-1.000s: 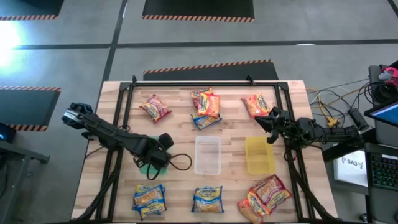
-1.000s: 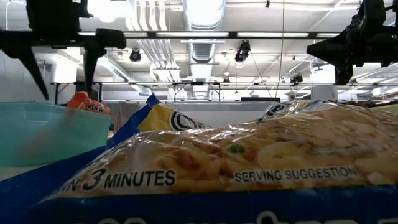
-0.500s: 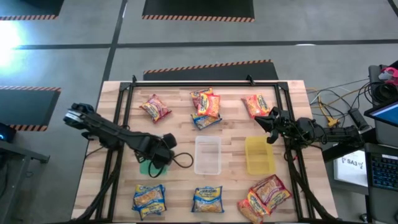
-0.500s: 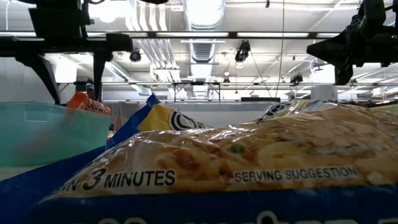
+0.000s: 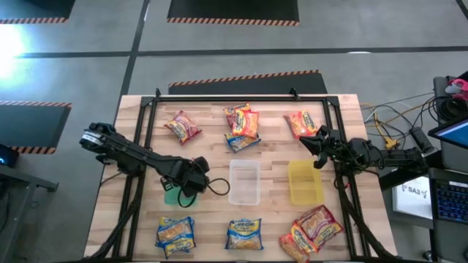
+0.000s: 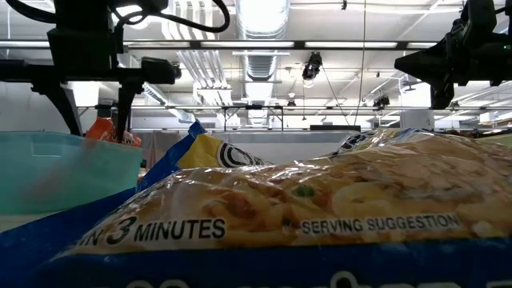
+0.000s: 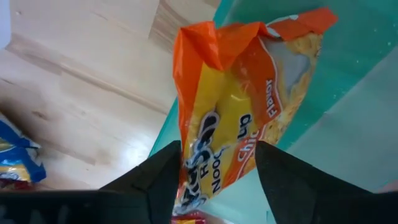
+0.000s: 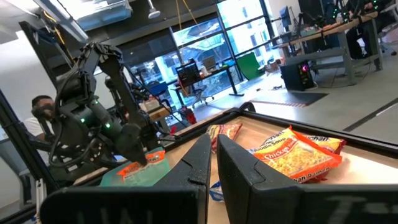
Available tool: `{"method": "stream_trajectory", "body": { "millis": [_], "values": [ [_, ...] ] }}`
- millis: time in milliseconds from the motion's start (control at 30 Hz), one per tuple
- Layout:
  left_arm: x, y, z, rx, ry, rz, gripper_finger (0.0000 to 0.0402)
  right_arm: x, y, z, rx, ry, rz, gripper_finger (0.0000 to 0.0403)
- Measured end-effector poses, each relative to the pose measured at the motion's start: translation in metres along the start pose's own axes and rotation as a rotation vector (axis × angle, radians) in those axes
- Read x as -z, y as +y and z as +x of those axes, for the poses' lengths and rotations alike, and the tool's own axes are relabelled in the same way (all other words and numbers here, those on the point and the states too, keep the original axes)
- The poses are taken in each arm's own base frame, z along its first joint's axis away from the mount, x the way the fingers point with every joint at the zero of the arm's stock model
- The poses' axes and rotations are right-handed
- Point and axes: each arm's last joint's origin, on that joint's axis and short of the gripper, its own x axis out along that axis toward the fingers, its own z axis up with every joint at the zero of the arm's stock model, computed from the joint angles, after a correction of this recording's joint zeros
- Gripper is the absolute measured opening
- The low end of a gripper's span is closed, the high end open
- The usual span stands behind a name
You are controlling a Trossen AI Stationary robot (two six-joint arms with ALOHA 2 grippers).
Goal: Sort Maruchan noodles
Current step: Put the orange noodle pack into the green bin
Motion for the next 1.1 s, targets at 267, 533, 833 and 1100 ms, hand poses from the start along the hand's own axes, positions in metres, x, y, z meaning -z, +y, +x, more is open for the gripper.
{"method": "stream_trajectory", "body": {
  "millis": [267, 533, 833, 1100],
  "values": [
    [-0.002, 0.005, 0.012, 0.08, -0.03, -0.023, 0.0146, 0.0, 0.0, 0.0, 0.0, 0.0, 0.0, 0.0018],
    [-0.004, 0.005, 0.018, 0.099, -0.011, -0.025, 0.0095, 0.0, 0.0, 0.0, 0.0, 0.0, 0.0, 0.0018],
    [-0.001, 0.003, 0.017, 0.119, 0.013, -0.076, 0.0008, 0.0, 0.0, 0.0, 0.0, -0.001, 0.0, 0.0018],
    [0.004, 0.0, 0.013, 0.147, 0.054, -0.186, 0.0001, 0.0, 0.0, 0.0, 0.0, 0.0, 0.0, 0.0018]
  ]
}}
